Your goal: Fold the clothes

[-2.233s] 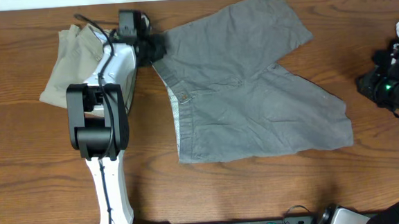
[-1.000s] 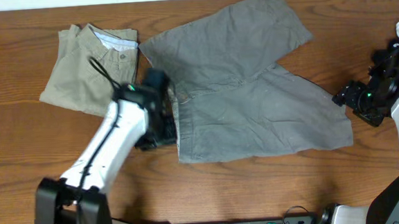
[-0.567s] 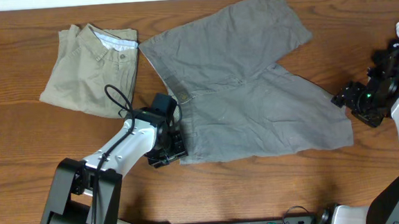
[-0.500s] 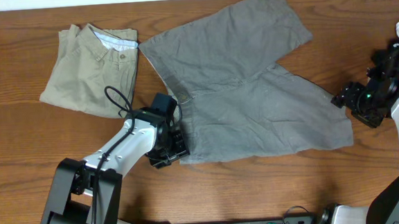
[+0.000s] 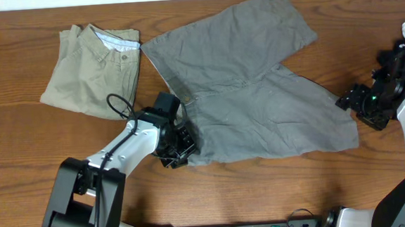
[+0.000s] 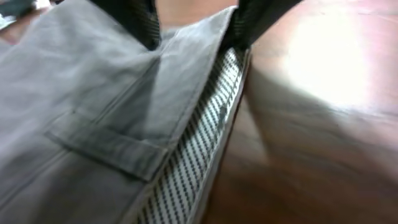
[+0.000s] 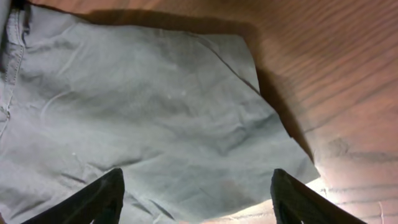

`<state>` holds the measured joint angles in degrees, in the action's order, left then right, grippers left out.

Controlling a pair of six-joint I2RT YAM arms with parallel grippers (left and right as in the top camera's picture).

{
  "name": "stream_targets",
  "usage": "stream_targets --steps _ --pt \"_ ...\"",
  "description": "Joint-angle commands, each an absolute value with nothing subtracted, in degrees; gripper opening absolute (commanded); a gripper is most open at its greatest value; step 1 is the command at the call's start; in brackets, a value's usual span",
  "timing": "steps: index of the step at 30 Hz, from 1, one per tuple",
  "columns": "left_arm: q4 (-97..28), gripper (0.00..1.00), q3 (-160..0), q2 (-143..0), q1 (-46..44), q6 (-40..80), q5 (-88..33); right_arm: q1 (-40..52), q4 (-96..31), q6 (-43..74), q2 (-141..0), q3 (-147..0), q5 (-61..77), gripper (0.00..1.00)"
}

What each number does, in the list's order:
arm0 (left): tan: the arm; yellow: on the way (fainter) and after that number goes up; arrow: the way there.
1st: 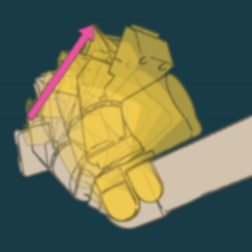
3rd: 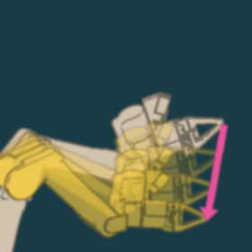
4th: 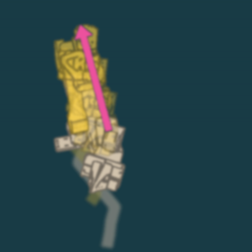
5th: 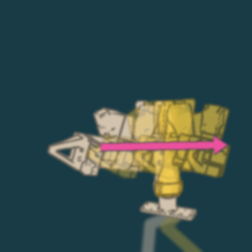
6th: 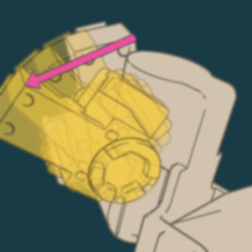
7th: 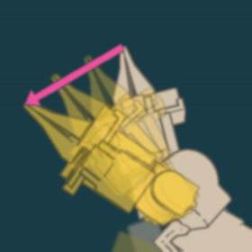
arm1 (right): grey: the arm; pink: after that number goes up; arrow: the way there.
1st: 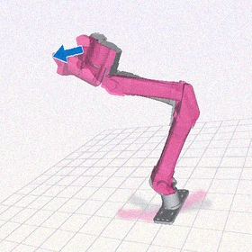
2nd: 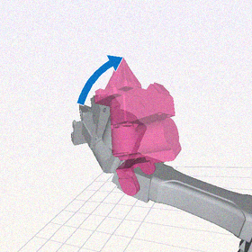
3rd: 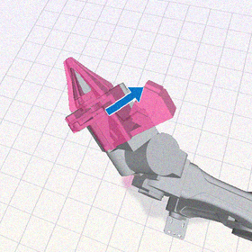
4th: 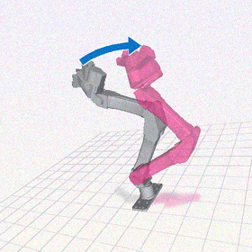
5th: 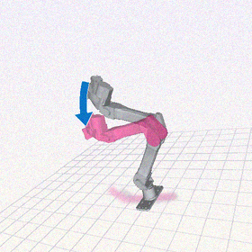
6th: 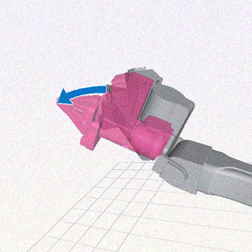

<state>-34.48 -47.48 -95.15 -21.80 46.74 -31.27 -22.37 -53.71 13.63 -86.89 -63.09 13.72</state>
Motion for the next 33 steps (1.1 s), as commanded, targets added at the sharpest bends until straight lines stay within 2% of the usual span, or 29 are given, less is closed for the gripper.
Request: stream_targets --steps 1,3,6,7,9,23,28,33 --pt "-35.4 0.36 -47.8 -95.8 -21.5 48.1 -36.9 -23.0 -54.2 13.0 -87.2 -62.8 14.0 0.75" --pt "-36.3 0.31 -47.8 -95.8 -21.5 47.4 -36.4 -23.0 -54.0 13.0 -87.2 -62.4 13.9 0.75" --pt "-38.2 0.19 -47.8 -95.8 -21.5 46.1 -32.7 -23.0 -53.3 13.0 -87.2 -61.4 13.8 0.76" --pt "-39.2 0.11 -47.8 -95.8 -21.4 46.1 -31.0 -23.0 -52.9 13.1 -87.2 -60.9 13.7 0.76" --pt "-40.6 0.06 -47.8 -95.8 -21.0 45.3 -28.5 -23.4 -52.1 13.2 -87.2 -59.9 13.5 0.76" --pt "-39.7 0.06 -47.8 -95.8 -12.0 39.5 -29.5 -32.7 -48.4 14.8 -87.2 -51.3 13.5 0.71" --pt "-39.6 0.06 -47.8 -95.8 -11.9 39.4 -29.5 -33.4 -46.9 15.8 -87.2 -45.8 13.5 0.70" --pt "-38.7 0.06 -47.8 -95.8 -11.9 39.4 -29.5 -33.4 -40.8 18.1 -87.2 -38.4 13.9 0.64"
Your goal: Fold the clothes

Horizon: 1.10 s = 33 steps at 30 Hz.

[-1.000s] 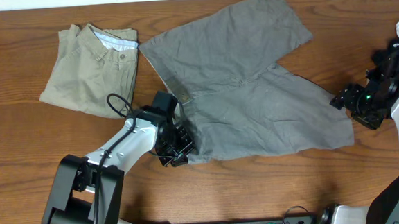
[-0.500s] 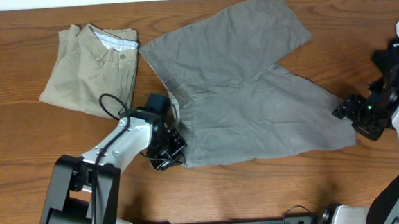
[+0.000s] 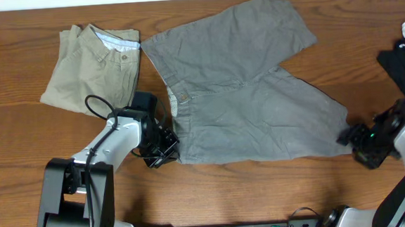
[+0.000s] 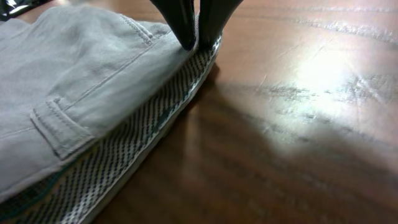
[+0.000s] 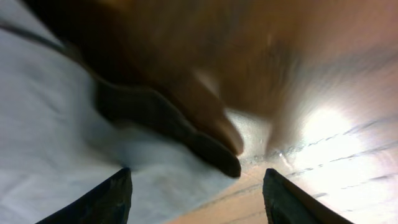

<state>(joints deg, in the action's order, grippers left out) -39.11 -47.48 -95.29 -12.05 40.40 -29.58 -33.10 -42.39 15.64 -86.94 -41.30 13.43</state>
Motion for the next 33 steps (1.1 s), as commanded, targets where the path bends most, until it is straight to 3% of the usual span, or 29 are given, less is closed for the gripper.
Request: stream_targets --steps 1,7,14,23,33 --pt "-38.5 0.06 -47.8 -95.8 -11.9 39.4 -29.5 -33.4 -39.0 18.6 -87.2 -37.1 14.0 0.63" --pt "-38.7 0.06 -47.8 -95.8 -11.9 38.7 -29.5 -33.4 -33.1 19.2 -87.2 -35.5 16.2 0.45" --pt "-38.7 0.06 -47.9 -95.8 -11.9 35.3 -29.1 -33.4 -33.0 17.1 -87.0 -35.8 23.4 0.02" --pt "-43.6 0.06 -48.0 -90.3 -12.0 27.3 -23.7 -34.6 -45.6 14.9 -78.7 -46.0 21.6 0.01" --pt "-55.0 0.06 -48.0 -65.7 -15.8 24.0 -18.5 -36.4 -61.0 14.9 -62.1 -63.0 12.4 0.01"
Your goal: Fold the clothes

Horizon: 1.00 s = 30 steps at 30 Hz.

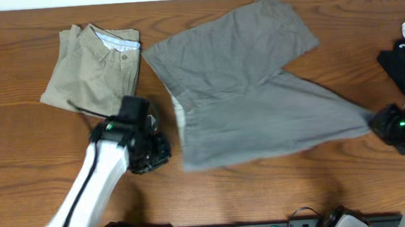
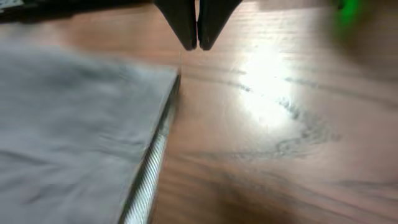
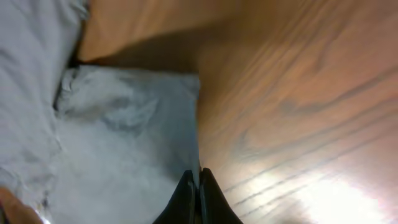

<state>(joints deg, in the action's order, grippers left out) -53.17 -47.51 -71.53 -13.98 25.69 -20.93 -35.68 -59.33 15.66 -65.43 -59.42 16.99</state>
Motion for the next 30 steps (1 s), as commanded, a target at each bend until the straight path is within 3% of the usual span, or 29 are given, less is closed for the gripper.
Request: stream_targets --steps 1,9,11,13,14,24,30 --pt "-56.8 0.06 -48.0 -62.6 -16.9 24.0 -18.5 -36.4 -62.5 14.9 -60.9 -64.6 11.9 0.01" --pt "-66.3 0.06 -48.0 -43.8 -24.8 27.6 -16.2 -35.6 -70.0 14.3 -59.2 -73.7 11.4 0.01" --pt "-65.4 0.15 -47.9 -43.1 -25.9 30.0 -14.2 -35.1 -69.9 14.3 -59.4 -73.5 11.4 0.01" --pt "-62.9 0.17 -47.6 -44.1 -26.4 32.8 -15.0 -34.8 -69.9 14.3 -60.0 -73.4 11.4 0.01" --pt "-60.8 0.22 -47.0 -45.2 -26.7 34.0 -16.4 -34.8 -69.9 14.3 -60.4 -73.4 11.4 0.01" --pt "-37.4 0.23 -43.6 -73.7 -32.7 41.5 -40.2 -34.8 -69.6 14.0 -63.0 -73.4 11.4 0.01" --pt "-30.9 0.30 -43.7 -90.0 -37.6 42.8 -49.7 -34.8 -69.1 13.4 -63.2 -73.4 11.5 0.01"
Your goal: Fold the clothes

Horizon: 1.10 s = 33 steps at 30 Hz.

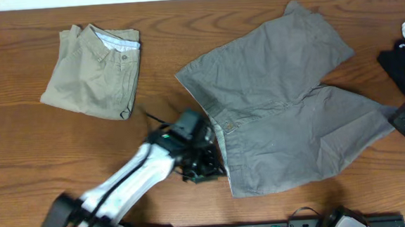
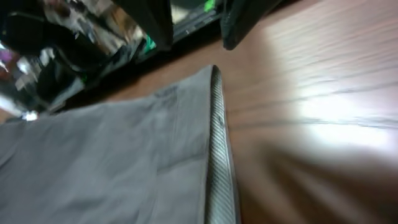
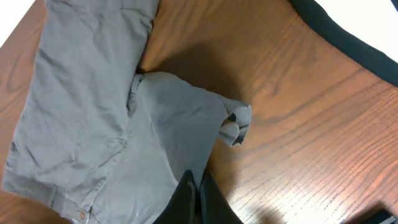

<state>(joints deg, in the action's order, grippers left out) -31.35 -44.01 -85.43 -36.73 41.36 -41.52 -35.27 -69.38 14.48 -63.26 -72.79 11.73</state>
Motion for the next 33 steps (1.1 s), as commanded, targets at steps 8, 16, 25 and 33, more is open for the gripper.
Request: stream_targets --steps 8,16,25,33 --pt "-27.9 0.46 -43.7 -96.2 -37.6 45.8 -48.2 -34.8 -68.6 13.0 -63.2 -73.4 12.1 0.01" --pt "-25.8 0.53 -43.7 -97.7 -39.1 51.4 -48.0 -34.8 -68.4 12.8 -63.2 -73.4 12.5 0.01" --pt "-17.3 0.47 -43.7 -103.2 -40.0 61.5 -50.8 -34.8 -68.5 11.9 -63.2 -73.4 14.4 0.01" --pt "-14.9 0.19 -43.7 -104.4 -41.6 63.6 -52.5 -34.9 -68.6 11.9 -63.2 -73.4 14.4 0.01"
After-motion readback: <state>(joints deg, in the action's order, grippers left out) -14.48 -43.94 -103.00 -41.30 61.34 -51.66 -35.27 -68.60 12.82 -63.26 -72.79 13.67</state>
